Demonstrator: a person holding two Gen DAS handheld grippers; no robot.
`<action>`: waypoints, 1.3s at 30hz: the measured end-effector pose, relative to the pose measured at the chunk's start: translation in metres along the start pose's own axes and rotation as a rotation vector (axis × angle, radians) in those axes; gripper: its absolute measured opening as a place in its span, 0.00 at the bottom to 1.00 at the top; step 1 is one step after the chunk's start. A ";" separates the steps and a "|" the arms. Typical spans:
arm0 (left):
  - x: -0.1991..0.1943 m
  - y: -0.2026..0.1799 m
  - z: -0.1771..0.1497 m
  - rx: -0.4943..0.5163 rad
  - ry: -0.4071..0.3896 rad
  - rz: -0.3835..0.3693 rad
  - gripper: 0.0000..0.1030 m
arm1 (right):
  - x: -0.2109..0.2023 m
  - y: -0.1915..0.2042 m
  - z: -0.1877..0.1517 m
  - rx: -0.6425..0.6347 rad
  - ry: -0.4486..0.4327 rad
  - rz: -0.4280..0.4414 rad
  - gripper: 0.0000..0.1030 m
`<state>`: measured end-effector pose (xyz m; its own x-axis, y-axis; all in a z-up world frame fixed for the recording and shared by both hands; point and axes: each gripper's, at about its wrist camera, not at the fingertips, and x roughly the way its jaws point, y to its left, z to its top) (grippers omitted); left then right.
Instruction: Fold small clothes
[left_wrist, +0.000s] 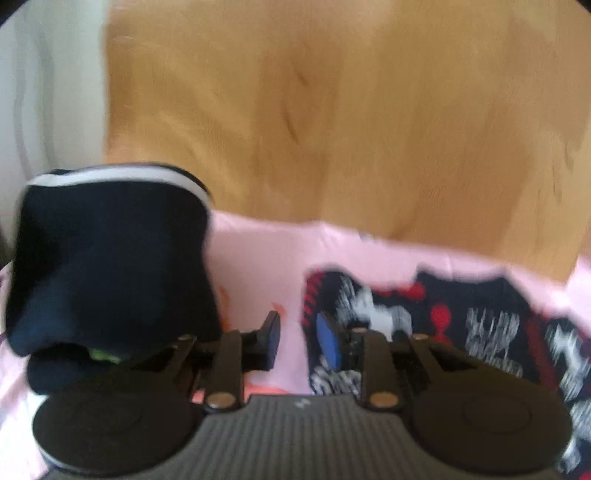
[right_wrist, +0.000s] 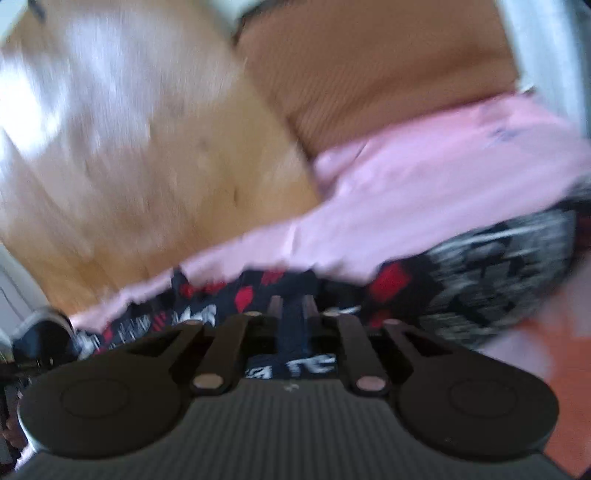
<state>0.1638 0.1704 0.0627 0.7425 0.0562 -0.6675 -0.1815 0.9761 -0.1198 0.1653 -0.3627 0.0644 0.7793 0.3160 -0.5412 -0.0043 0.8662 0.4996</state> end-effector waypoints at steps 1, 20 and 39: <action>-0.003 0.003 0.005 -0.027 -0.014 -0.012 0.24 | -0.017 -0.009 0.001 0.022 -0.037 -0.007 0.29; 0.050 -0.104 -0.034 0.200 0.044 -0.288 0.33 | -0.087 -0.153 0.042 0.500 -0.308 -0.350 0.53; 0.051 -0.106 -0.035 0.208 0.036 -0.283 0.34 | -0.091 -0.185 0.027 0.685 -0.348 -0.442 0.10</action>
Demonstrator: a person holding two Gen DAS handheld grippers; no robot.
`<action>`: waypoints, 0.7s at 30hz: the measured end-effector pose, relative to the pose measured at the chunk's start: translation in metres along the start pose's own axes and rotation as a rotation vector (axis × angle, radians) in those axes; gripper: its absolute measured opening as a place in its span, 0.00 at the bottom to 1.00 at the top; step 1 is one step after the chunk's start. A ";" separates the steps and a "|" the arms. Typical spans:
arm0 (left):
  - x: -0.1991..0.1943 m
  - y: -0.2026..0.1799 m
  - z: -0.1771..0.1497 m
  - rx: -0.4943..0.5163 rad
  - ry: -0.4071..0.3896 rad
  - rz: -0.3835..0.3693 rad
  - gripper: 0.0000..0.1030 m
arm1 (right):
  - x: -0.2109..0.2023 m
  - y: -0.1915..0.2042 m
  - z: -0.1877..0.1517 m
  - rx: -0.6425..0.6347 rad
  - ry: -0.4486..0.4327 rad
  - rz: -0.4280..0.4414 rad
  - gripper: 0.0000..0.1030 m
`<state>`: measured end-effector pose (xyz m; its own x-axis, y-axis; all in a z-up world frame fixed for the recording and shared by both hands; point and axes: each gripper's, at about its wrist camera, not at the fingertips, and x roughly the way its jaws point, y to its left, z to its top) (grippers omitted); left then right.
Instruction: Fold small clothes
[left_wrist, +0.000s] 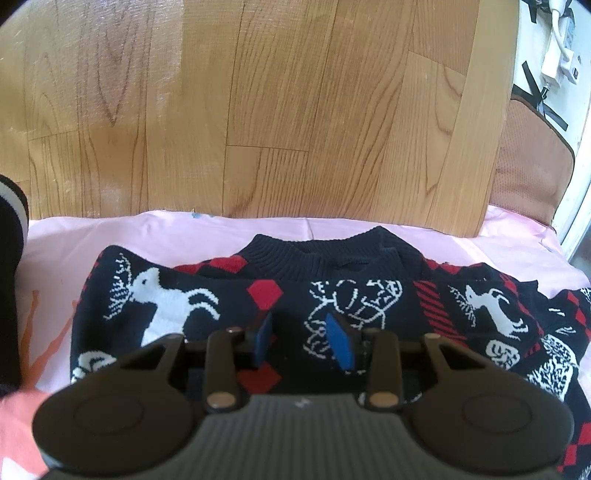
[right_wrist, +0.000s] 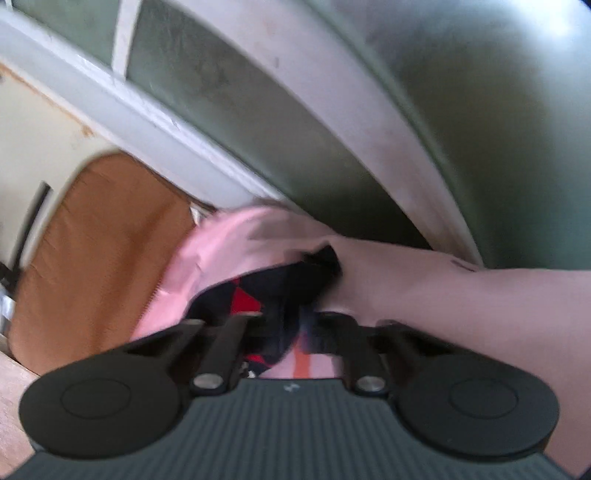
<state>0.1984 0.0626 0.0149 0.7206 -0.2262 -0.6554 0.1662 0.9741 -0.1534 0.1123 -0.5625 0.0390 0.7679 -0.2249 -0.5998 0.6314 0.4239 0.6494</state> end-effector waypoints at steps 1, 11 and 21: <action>0.000 0.000 0.000 -0.001 0.000 -0.002 0.34 | -0.004 0.000 0.002 0.008 -0.020 0.005 0.09; -0.002 0.003 0.001 -0.011 -0.010 -0.030 0.45 | -0.141 0.067 0.026 -0.282 -0.383 0.195 0.09; -0.077 0.023 0.020 -0.098 -0.151 -0.181 0.54 | -0.150 0.196 -0.064 -0.582 -0.168 0.428 0.09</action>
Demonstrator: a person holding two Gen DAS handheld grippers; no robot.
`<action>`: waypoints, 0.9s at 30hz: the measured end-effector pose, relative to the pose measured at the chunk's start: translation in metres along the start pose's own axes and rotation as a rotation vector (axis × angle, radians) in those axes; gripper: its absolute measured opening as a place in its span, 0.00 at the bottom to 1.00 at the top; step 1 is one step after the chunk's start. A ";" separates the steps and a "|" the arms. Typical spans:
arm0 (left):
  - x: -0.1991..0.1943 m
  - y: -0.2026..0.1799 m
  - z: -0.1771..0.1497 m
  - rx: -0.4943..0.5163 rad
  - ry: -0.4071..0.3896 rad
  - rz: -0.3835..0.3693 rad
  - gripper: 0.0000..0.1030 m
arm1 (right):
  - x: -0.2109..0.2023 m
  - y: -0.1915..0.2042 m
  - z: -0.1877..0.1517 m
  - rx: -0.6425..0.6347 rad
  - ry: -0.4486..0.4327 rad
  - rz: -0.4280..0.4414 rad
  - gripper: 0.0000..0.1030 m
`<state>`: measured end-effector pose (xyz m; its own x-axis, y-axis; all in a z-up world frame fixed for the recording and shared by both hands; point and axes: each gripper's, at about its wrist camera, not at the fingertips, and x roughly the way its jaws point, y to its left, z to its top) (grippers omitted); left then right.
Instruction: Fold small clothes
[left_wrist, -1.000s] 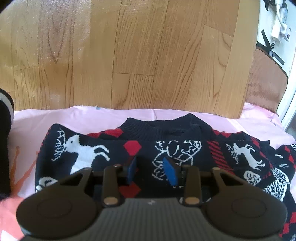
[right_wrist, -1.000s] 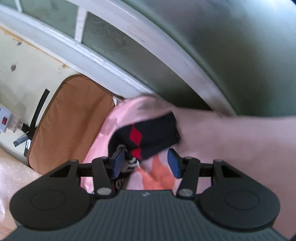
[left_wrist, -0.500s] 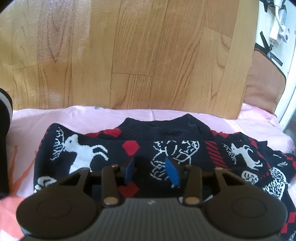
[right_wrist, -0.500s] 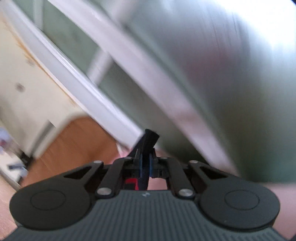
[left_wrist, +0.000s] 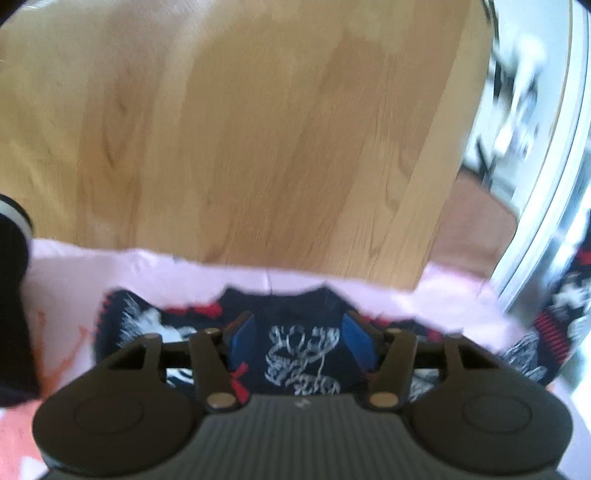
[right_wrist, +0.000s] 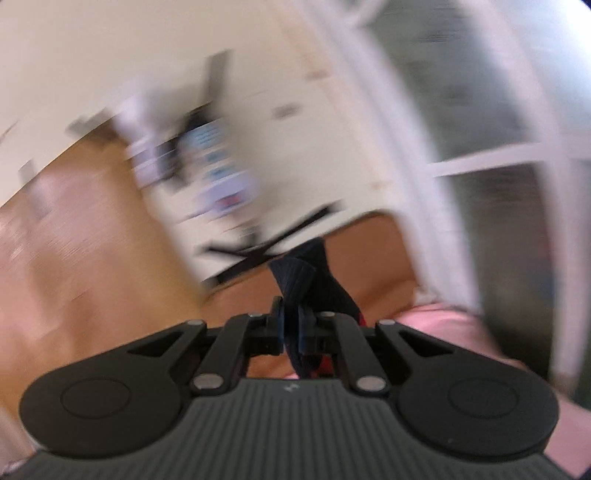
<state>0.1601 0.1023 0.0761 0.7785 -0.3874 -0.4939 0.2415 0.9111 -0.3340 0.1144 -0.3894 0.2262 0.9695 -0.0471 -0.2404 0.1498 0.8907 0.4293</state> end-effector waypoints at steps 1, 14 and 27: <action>-0.013 0.007 0.004 -0.019 -0.026 -0.003 0.55 | 0.008 0.020 -0.003 -0.017 0.020 0.045 0.09; -0.066 0.119 -0.007 -0.282 -0.163 0.196 0.56 | 0.081 0.288 -0.114 -0.051 0.452 0.669 0.09; -0.058 0.100 -0.008 -0.230 -0.123 0.157 0.56 | 0.085 0.181 -0.130 -0.167 0.460 0.438 0.09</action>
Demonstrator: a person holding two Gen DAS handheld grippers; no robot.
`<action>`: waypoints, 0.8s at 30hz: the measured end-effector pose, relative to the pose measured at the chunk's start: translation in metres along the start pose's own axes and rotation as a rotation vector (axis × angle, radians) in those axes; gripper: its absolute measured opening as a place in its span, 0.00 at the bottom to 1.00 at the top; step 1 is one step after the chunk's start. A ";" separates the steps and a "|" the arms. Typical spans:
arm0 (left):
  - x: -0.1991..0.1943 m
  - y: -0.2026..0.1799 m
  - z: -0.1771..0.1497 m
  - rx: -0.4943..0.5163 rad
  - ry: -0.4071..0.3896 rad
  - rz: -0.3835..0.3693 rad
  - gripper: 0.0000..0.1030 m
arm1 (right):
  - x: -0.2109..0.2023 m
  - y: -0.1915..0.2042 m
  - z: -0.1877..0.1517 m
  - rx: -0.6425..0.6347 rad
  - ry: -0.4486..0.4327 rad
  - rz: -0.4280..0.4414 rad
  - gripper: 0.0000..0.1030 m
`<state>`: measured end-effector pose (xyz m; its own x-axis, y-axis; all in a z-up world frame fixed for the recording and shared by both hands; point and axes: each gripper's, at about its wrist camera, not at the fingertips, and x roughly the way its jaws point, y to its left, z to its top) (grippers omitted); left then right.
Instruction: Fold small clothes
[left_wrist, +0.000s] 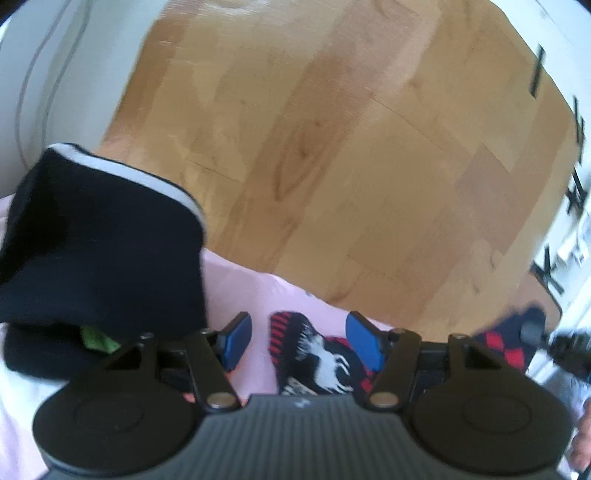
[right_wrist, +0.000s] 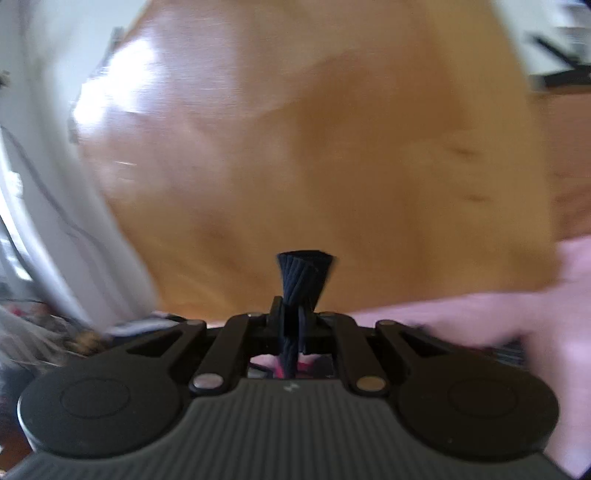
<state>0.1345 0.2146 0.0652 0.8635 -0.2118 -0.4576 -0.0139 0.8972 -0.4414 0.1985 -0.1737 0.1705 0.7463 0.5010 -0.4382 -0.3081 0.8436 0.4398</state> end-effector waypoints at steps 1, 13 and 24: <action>0.002 -0.007 -0.002 0.015 0.015 -0.009 0.56 | -0.007 -0.012 -0.008 -0.009 0.002 -0.043 0.10; 0.093 -0.117 -0.045 0.242 0.399 -0.140 0.57 | -0.047 -0.087 -0.048 0.045 -0.011 -0.209 0.55; 0.075 -0.106 -0.038 0.299 0.263 -0.097 0.17 | -0.012 -0.078 -0.066 -0.028 0.061 -0.240 0.55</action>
<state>0.1817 0.0891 0.0480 0.6945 -0.3582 -0.6240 0.2422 0.9330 -0.2660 0.1750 -0.2329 0.0892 0.7632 0.2954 -0.5746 -0.1428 0.9445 0.2959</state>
